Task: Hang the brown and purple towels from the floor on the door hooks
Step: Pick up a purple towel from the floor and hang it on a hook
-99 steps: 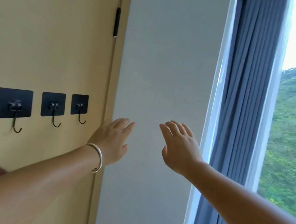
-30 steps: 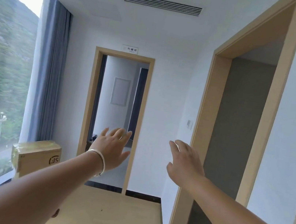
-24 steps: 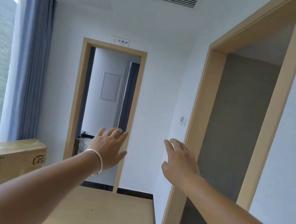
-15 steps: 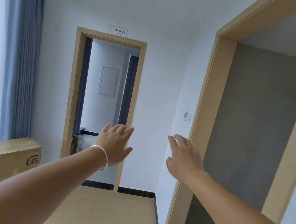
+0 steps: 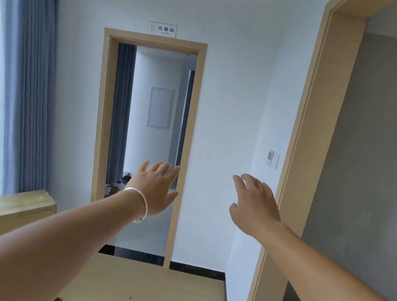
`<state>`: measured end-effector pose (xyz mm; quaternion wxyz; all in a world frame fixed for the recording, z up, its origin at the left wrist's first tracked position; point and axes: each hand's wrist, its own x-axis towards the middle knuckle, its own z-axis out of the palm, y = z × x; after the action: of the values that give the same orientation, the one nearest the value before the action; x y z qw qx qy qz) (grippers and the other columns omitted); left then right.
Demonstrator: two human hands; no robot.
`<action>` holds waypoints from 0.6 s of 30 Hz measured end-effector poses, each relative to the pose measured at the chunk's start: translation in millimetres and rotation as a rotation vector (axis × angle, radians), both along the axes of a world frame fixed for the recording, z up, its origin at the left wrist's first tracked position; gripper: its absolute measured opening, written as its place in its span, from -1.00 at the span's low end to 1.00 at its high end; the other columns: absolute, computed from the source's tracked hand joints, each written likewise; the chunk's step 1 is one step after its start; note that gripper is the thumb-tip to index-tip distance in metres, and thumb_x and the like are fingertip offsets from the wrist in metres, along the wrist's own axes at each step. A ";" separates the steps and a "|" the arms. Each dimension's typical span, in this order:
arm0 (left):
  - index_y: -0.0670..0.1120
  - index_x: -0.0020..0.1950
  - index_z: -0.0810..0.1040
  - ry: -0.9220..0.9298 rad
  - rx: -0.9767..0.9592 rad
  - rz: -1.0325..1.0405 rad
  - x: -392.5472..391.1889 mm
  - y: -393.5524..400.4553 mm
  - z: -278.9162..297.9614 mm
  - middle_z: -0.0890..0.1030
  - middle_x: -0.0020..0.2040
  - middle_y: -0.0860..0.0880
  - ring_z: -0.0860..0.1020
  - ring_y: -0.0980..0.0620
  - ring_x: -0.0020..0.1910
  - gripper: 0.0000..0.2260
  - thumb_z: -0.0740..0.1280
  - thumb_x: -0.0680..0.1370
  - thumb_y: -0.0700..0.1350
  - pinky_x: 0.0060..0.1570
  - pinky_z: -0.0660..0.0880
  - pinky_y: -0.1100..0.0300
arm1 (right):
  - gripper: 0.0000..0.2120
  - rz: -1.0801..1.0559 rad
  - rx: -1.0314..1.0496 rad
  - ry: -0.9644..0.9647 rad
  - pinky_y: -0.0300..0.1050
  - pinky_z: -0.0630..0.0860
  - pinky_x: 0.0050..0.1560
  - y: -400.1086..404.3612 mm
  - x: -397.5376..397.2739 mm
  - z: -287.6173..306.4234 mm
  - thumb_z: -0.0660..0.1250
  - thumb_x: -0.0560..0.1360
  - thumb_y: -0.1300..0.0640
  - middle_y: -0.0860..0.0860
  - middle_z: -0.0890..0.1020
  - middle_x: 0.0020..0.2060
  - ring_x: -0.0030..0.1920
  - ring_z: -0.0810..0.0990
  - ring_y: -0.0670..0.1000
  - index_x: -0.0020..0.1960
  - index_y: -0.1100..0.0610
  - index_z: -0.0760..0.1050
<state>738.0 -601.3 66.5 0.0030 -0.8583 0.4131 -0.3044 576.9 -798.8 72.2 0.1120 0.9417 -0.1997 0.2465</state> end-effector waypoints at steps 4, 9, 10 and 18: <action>-0.01 0.56 -0.02 0.005 0.030 0.012 40.7 -32.9 -9.4 0.19 0.52 -0.02 0.14 -0.03 0.50 -0.40 0.05 0.60 0.21 0.49 0.02 -0.09 | -0.39 -0.005 0.019 0.018 0.01 0.02 0.50 -37.1 39.0 -6.9 0.15 0.53 0.11 0.02 0.16 0.48 0.48 0.12 0.04 0.54 0.10 0.05; -0.02 0.55 0.00 0.011 0.035 -0.001 103.4 -78.4 -12.0 0.20 0.50 -0.03 0.15 -0.03 0.50 -0.41 0.05 0.60 0.20 0.48 0.02 -0.09 | -0.38 -0.020 0.019 0.031 0.01 0.02 0.50 -78.5 97.4 -14.2 0.15 0.53 0.11 0.03 0.16 0.48 0.48 0.12 0.05 0.54 0.10 0.04; -0.02 0.55 0.01 0.009 0.030 -0.007 118.7 -88.4 -11.3 0.21 0.50 -0.03 0.15 -0.03 0.49 -0.41 0.06 0.60 0.20 0.48 0.02 -0.09 | -0.39 -0.026 0.015 0.032 0.00 0.02 0.49 -86.7 111.2 -14.3 0.15 0.52 0.11 0.03 0.17 0.48 0.48 0.13 0.05 0.54 0.10 0.05; -0.02 0.55 0.02 0.005 -0.041 -0.077 251.0 -156.1 2.5 0.22 0.50 -0.04 0.14 -0.04 0.50 -0.41 0.07 0.60 0.19 0.48 0.04 -0.09 | -0.41 -0.088 -0.017 -0.002 -0.06 0.14 0.42 -146.2 229.7 7.7 0.16 0.51 0.11 0.03 0.21 0.46 0.44 0.19 0.06 0.51 0.10 0.09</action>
<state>989.0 -757.4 69.0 -0.0275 -0.8426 0.4393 -0.3105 806.6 -945.0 79.8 0.1306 0.9307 -0.2391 0.2440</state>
